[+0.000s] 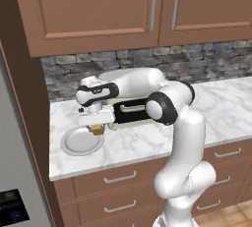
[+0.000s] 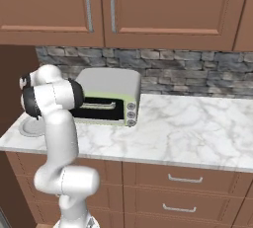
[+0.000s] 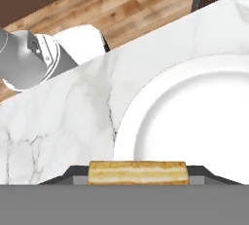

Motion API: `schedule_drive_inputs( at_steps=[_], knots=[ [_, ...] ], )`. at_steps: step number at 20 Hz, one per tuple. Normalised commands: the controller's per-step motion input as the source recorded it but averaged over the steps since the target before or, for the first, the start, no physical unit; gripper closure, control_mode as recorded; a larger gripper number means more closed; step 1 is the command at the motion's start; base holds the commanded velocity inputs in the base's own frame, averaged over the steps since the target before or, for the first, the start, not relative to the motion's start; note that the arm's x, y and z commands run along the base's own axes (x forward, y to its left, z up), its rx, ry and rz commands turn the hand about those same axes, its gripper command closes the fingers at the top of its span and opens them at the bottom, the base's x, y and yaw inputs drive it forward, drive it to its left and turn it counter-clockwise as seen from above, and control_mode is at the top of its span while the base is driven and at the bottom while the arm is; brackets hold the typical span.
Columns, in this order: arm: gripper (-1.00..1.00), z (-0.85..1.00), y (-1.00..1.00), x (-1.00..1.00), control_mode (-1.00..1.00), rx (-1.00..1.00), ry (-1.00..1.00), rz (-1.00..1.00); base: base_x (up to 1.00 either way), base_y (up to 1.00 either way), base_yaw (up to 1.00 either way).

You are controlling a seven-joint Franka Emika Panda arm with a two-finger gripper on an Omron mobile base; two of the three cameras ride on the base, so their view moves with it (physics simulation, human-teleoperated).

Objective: Take the baked cake out of the oven and place it on the plate for cooling. Then close the oven door.

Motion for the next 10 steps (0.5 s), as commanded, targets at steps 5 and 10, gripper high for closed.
schedule_drive_inputs(
  at_steps=[5,10],
  knots=[
    [1.00,-0.66,0.51,0.25,-1.00,0.00,-0.06,0.09,0.00,0.00,0.00],
    [1.00,-0.14,0.44,0.13,-1.00,0.00,-0.07,0.00,0.00,0.00,0.00]
  ],
)
